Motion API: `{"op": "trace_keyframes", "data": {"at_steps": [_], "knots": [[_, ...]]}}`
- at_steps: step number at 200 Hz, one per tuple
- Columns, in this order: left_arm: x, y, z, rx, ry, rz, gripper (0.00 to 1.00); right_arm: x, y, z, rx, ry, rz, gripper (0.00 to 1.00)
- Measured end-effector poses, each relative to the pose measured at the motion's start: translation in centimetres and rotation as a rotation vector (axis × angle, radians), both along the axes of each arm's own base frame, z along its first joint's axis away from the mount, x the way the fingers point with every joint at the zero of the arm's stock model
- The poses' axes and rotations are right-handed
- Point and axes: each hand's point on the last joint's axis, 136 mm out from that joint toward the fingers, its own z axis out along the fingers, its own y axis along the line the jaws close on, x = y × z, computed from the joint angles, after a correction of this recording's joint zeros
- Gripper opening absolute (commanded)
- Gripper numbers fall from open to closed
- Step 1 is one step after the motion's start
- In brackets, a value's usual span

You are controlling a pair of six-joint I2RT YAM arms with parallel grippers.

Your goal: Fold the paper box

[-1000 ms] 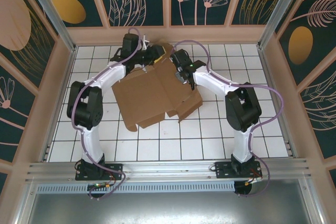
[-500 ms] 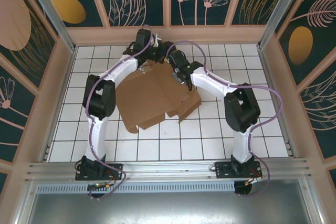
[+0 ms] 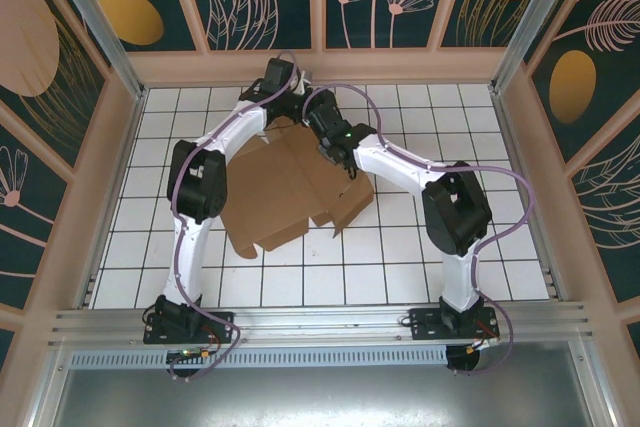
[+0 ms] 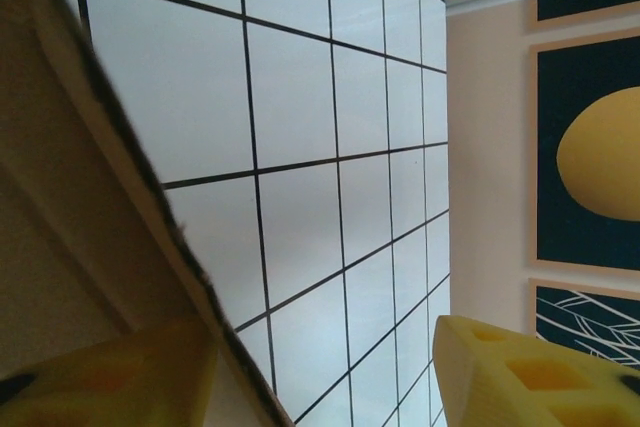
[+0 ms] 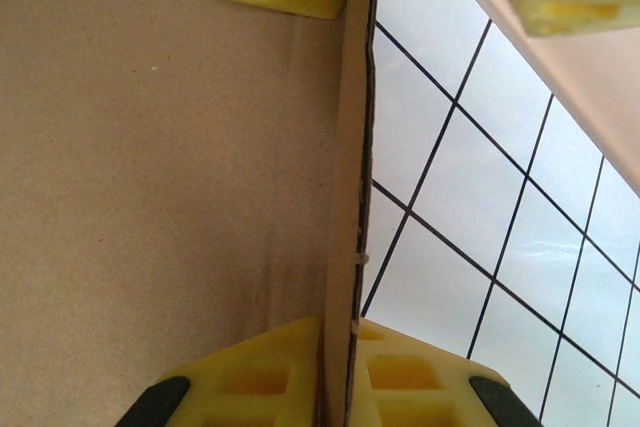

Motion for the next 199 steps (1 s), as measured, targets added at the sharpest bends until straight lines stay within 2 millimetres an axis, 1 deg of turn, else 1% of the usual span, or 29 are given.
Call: {"op": "trace_keyframes", "data": {"at_steps": [9, 17, 39, 47, 66, 79, 98, 126, 141, 155, 179, 199], "knots": [[0.0, 0.0, 0.0, 0.007, -0.004, -0.003, 0.49, 0.0, 0.0, 0.0, -0.004, -0.002, 0.000, 0.11], [0.0, 0.1, 0.0, 0.014, -0.012, -0.006, 0.43, 0.0, 0.0, 0.1, -0.005, -0.006, -0.002, 0.11], [0.1, 0.3, -0.2, 0.033, -0.022, -0.002, 0.20, 0.2, -0.1, 0.2, -0.008, -0.016, -0.009, 0.12], [0.2, 0.3, -0.3, 0.036, -0.020, 0.002, 0.13, 0.2, -0.2, 0.3, -0.010, -0.020, -0.012, 0.12], [0.2, 0.4, -0.4, 0.039, -0.018, 0.008, 0.05, 0.3, -0.3, 0.4, -0.013, -0.028, -0.016, 0.15], [0.3, 0.4, -0.5, 0.033, -0.020, 0.012, 0.00, 0.3, -0.2, 0.5, -0.012, -0.032, -0.016, 0.22], [0.4, 0.3, -0.9, 0.014, -0.023, 0.017, 0.00, 0.2, 0.0, 0.1, -0.018, -0.029, -0.003, 0.30], [-0.2, 0.6, -2.2, -0.014, 0.001, 0.022, 0.00, -0.3, -0.3, -0.4, -0.031, -0.025, 0.009, 0.51], [-0.2, 0.9, -2.6, -0.032, 0.009, 0.030, 0.00, -0.5, -0.4, 0.0, -0.022, -0.033, 0.008, 0.61], [-0.2, 1.2, -2.5, -0.057, 0.013, 0.042, 0.00, -0.7, -0.5, 0.9, -0.004, -0.046, 0.016, 0.67], [-0.2, 2.1, -1.8, -0.116, -0.002, 0.073, 0.00, -1.7, -0.3, 3.1, 0.068, -0.063, 0.046, 0.68], [0.0, 3.0, -0.5, -0.174, -0.031, 0.114, 0.00, -2.7, 0.2, 6.1, 0.175, -0.084, 0.072, 0.65]]}}
